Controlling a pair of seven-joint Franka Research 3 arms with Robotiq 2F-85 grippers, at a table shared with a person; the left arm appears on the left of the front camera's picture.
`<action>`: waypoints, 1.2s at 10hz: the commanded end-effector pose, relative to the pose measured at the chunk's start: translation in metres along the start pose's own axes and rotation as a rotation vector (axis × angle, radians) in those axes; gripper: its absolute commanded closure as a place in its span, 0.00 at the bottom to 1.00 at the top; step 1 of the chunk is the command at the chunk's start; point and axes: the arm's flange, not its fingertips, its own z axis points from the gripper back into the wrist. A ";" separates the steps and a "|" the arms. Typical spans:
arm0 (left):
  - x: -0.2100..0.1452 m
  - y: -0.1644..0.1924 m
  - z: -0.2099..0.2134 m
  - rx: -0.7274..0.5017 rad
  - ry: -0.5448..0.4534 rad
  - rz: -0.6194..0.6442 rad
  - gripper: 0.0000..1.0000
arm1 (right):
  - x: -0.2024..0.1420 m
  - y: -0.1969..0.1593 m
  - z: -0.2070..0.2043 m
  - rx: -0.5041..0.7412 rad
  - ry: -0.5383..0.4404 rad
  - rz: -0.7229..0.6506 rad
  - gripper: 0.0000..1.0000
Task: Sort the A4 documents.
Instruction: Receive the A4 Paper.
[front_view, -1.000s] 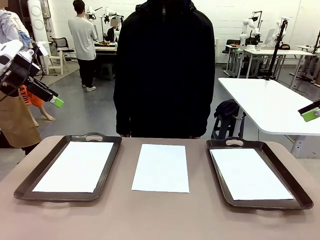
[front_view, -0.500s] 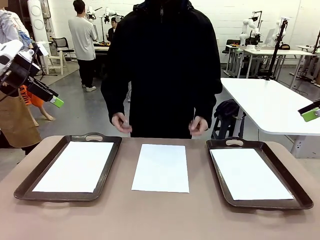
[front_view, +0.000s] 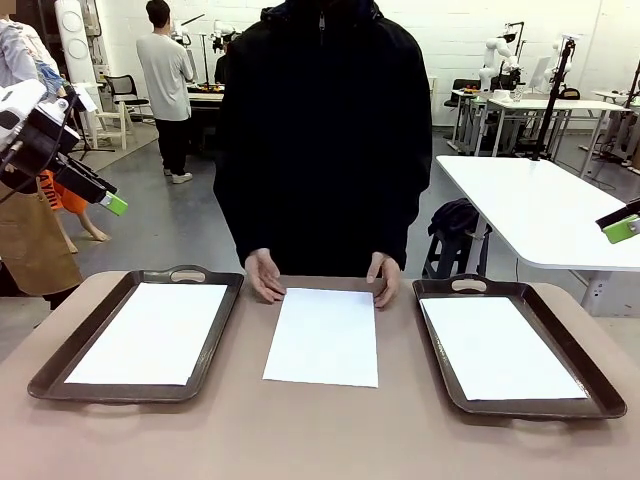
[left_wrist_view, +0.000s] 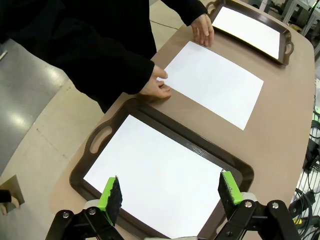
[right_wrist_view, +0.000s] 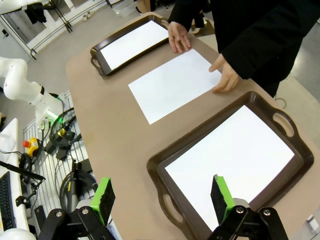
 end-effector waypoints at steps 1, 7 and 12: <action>0.000 -0.001 0.001 0.005 0.001 -0.012 0.00 | 0.000 0.000 -0.001 -0.001 -0.001 0.000 0.00; 0.000 -0.001 0.001 0.005 0.001 -0.012 0.00 | 0.000 0.000 -0.001 -0.001 -0.001 0.000 0.00; 0.000 -0.001 0.001 0.005 0.001 -0.012 0.00 | 0.000 0.000 -0.001 -0.001 -0.001 0.000 0.00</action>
